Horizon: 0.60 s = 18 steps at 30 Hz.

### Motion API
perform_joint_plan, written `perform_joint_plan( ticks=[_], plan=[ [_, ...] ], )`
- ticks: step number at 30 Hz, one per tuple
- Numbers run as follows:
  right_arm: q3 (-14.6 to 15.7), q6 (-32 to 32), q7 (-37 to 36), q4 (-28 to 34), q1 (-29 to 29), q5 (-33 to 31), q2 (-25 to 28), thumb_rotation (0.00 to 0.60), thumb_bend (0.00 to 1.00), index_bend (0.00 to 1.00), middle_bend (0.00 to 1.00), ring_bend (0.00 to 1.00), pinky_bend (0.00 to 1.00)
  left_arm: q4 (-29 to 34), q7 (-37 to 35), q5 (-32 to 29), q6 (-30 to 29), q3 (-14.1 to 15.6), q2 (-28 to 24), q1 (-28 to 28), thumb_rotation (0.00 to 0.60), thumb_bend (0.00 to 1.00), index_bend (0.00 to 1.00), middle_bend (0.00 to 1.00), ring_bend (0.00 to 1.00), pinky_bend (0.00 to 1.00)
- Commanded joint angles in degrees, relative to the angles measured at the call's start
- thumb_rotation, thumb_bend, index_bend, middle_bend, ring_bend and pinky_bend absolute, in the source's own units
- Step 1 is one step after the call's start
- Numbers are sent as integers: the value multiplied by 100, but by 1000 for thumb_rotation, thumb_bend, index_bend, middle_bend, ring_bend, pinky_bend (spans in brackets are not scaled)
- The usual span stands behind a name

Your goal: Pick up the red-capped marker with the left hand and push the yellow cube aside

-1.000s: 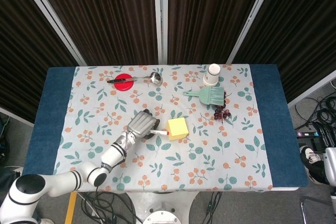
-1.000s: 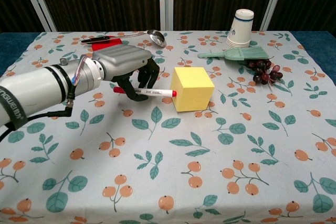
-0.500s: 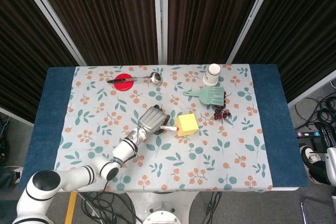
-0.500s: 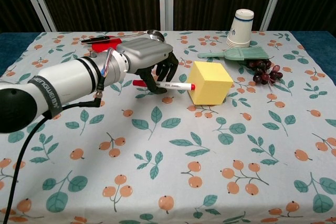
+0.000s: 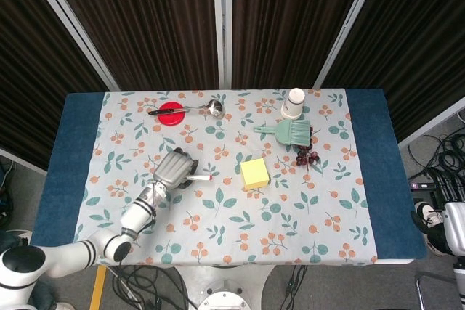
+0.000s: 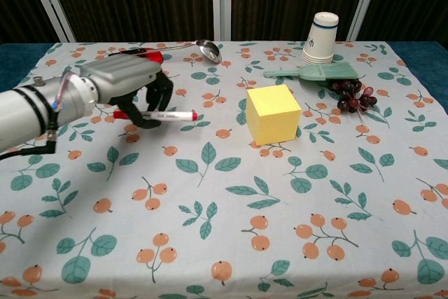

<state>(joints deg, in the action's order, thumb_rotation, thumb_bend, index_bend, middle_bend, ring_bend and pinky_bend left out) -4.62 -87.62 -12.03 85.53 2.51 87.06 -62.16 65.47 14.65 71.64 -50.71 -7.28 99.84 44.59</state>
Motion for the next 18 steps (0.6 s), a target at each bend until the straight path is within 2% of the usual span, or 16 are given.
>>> perform_joint_plan(
  ticks=[1,5,9,18],
  plan=[
    [14,-8,48,47,17,51,-14,600,175,0,87,0,0,157,164,-177,4,129,-165,-163,600,391,505,580,427,311],
    [31,-51,117,117,12,104,-4,600,176,0,87,0,0,339,354,-384,11,201,-315,-309,600,386,377,477,340,311],
    [27,-80,166,181,3,108,30,600,175,0,87,0,0,617,416,-436,-234,214,-501,-490,600,379,301,406,281,310],
    [9,-24,153,188,18,38,97,600,176,0,87,0,0,1375,14,-413,-1668,127,-1559,-1450,600,363,282,391,272,279]
  ],
)
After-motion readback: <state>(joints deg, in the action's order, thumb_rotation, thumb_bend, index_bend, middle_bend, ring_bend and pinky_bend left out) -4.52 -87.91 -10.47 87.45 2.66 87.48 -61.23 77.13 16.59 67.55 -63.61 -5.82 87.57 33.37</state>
